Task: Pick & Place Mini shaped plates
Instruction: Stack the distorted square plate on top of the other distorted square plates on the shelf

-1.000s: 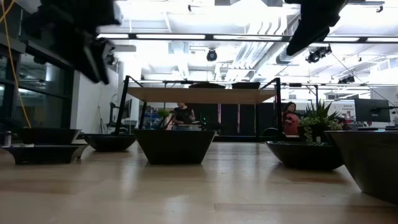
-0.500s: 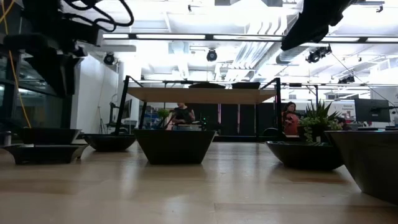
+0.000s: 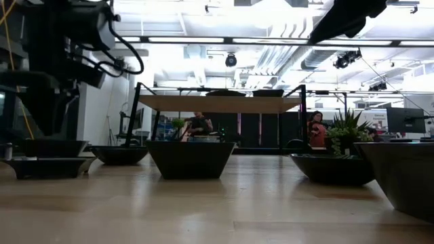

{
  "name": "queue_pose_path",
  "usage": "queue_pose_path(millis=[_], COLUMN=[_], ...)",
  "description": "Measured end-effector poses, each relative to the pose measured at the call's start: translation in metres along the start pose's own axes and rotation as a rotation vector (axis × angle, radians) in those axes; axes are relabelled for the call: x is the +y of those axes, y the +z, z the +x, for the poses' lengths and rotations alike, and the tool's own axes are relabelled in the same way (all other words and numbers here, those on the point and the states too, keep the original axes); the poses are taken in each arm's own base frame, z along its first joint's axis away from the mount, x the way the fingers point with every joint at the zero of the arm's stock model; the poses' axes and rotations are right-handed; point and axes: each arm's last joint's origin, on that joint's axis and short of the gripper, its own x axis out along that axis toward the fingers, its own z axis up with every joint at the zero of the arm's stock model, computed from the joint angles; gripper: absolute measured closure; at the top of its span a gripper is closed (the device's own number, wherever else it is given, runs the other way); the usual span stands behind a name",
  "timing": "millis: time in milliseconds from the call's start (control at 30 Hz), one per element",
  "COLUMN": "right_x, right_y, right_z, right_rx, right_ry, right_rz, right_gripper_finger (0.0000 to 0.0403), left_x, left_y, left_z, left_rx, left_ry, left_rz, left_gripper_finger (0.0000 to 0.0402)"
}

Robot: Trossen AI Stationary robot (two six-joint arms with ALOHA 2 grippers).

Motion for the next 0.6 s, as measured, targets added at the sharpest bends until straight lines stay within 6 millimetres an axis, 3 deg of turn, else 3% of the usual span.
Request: queue_pose_path(millis=[367,600], right_x=[0.001,0.001], right_y=[-0.001,-0.001], right_z=[-0.001,-0.001], right_rx=[0.004,0.004], right_ry=[0.001,0.001], right_rz=[-0.005,-0.024], right_gripper_finger=[0.0311,0.0311], left_x=[0.011,0.012], left_y=[0.001,0.002], left_z=[0.021,0.023], left_rx=[-0.006,-0.014], left_ry=[-0.096,-0.132], left_rz=[-0.015,-0.031], left_gripper_finger=[0.0223,0.0229])
